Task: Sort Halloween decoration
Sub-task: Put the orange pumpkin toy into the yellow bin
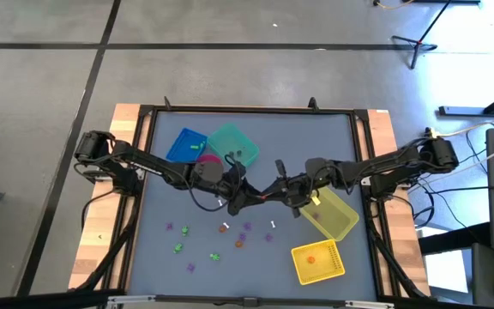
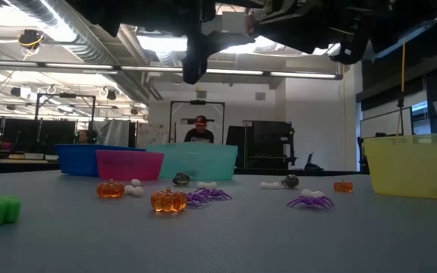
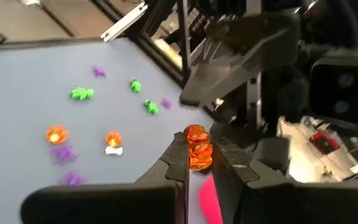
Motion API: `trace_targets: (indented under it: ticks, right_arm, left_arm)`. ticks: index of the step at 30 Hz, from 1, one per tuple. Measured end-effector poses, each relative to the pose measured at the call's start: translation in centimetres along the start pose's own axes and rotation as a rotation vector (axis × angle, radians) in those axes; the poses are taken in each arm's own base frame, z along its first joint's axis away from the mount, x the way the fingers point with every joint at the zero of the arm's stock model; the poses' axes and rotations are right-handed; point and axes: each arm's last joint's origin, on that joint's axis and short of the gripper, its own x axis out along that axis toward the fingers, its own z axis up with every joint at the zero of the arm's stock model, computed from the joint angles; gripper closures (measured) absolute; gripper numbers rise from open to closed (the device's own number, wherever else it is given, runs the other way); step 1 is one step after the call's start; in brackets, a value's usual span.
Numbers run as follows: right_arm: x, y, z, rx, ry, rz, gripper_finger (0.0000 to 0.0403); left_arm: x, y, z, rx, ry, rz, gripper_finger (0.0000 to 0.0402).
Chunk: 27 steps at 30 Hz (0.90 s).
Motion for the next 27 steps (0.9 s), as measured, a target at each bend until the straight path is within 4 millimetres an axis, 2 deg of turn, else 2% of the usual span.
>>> trace_targets:
  ticks: [12, 18, 23, 27]
  right_arm:
    - [-1.9, 0.2, 0.4, 0.043, 0.098, 0.070, 0.0359]
    - [-3.5, 0.4, 1.0, 0.224, 0.118, 0.151, 0.0359]
    - [-4.3, 2.0, 1.8, 0.454, 0.150, 0.300, 0.0359]
    - [-4.5, 4.6, 2.9, 0.581, 0.212, 0.446, 0.0359]
  left_arm:
    - [0.0, 0.0, 0.0, 0.033, 0.005, 0.001, 0.0214]
    - [0.0, 0.1, -0.1, 0.034, 0.009, 0.005, 0.0214]
    - [0.0, 0.1, -0.2, 0.034, 0.016, 0.012, 0.0214]
    - [0.0, 0.1, -0.3, 0.070, 0.023, 0.015, 0.0214]
